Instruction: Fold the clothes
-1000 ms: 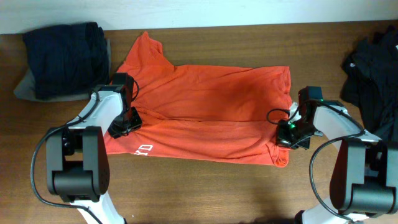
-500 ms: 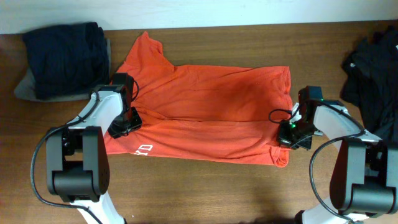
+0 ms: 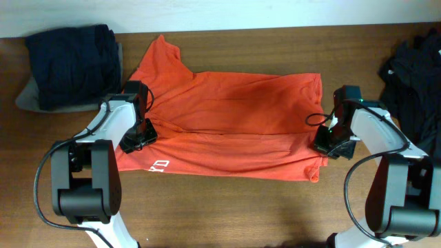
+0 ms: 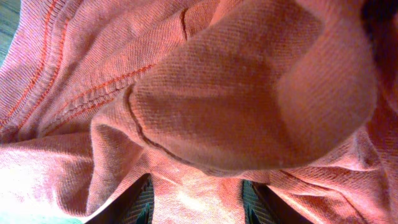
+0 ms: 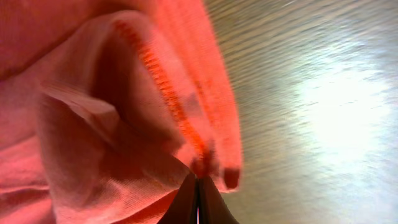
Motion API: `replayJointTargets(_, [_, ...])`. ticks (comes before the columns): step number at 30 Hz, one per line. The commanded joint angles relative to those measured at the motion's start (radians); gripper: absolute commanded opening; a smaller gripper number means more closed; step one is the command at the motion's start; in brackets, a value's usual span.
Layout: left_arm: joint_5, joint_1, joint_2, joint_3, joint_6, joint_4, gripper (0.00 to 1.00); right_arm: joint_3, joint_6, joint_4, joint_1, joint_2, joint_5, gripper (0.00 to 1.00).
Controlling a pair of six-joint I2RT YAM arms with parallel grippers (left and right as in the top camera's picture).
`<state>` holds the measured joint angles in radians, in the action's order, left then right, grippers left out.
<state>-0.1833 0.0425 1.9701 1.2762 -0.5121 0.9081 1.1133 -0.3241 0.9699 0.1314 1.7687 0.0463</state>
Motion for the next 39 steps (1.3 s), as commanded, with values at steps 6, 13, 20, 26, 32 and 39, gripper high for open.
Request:
replayJointTargets(6, [-0.021,-0.013,0.031,0.004,0.006,0.004,0.47,0.032,-0.032,0.034,0.034,0.005,-0.081,0.04])
replayJointTargets(13, [-0.023,-0.013,0.031,0.006,0.006,0.005,0.46,0.033,-0.032,0.074,0.032,0.005,-0.081,0.39])
replayJointTargets(20, [-0.027,-0.013,0.027,0.05,0.018,0.055,0.45,0.086,0.0,0.132,0.032,0.003,-0.002,0.33])
replayJointTargets(26, [-0.072,-0.013,-0.002,0.174,0.039,0.098,0.46,0.218,0.129,0.226,0.032,0.002,0.178,0.31])
replayJointTargets(32, [-0.011,-0.012,-0.002,0.276,0.04,0.132,0.45,0.212,0.243,0.224,0.017,0.004,0.314,0.48])
replayJointTargets(39, [0.282,0.017,-0.001,0.27,0.185,0.178,0.52,0.102,0.249,0.14,-0.069,0.004,0.317,0.18])
